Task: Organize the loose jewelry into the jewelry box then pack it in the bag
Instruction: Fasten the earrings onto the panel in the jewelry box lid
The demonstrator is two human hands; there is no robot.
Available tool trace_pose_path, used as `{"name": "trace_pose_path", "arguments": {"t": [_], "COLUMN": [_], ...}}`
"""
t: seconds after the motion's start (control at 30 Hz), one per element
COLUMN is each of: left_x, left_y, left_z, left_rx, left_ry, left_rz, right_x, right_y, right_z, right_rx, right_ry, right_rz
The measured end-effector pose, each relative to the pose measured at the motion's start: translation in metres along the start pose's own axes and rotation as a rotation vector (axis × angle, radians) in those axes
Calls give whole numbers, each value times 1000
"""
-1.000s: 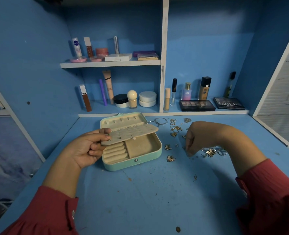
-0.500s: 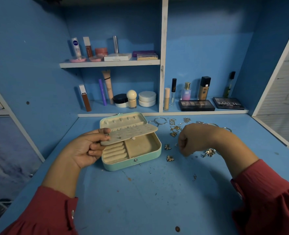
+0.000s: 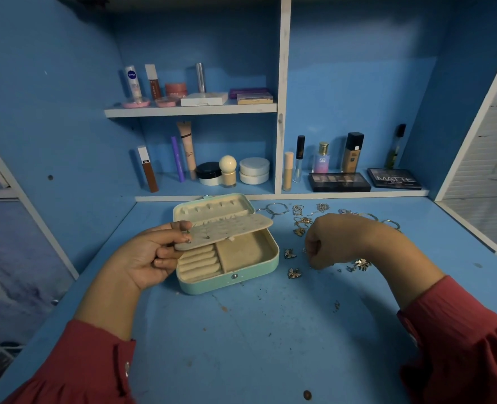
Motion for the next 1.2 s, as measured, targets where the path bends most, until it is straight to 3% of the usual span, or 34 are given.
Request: {"name": "trace_pose_path", "arguments": {"t": [0.33,0.53,0.9,1.1,1.2], "left_x": [0,1,1,0,0], "left_y": [0,-2,-3,-5,-5], "left_z": [1,1,4,4,3], "left_rx": [-7,4,9,132,110], "left_ry": [-12,-9,-1,68,55], "left_rz": [-10,-10,-18,-32,-25], "right_x": [-12,-30,-30,-28,-26], "right_y": [9,14,11,11,12], "right_z": [-7,-17,-20,-20,-19], "right_rx": [-306,-339,-441,-458,-462], "right_ry": [-146,-347,-433,-439,-445], "right_rz": [170,188,216,214,216]}}
Point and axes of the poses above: each hand's wrist, its own y-axis away from the middle knuckle, its own z-axis out of the back of the hand, x = y × z, the point moved 4 cm from there along -y, towards the middle knuckle, and after that the axes turned 15 degrees about x, right-handed, at the moved point
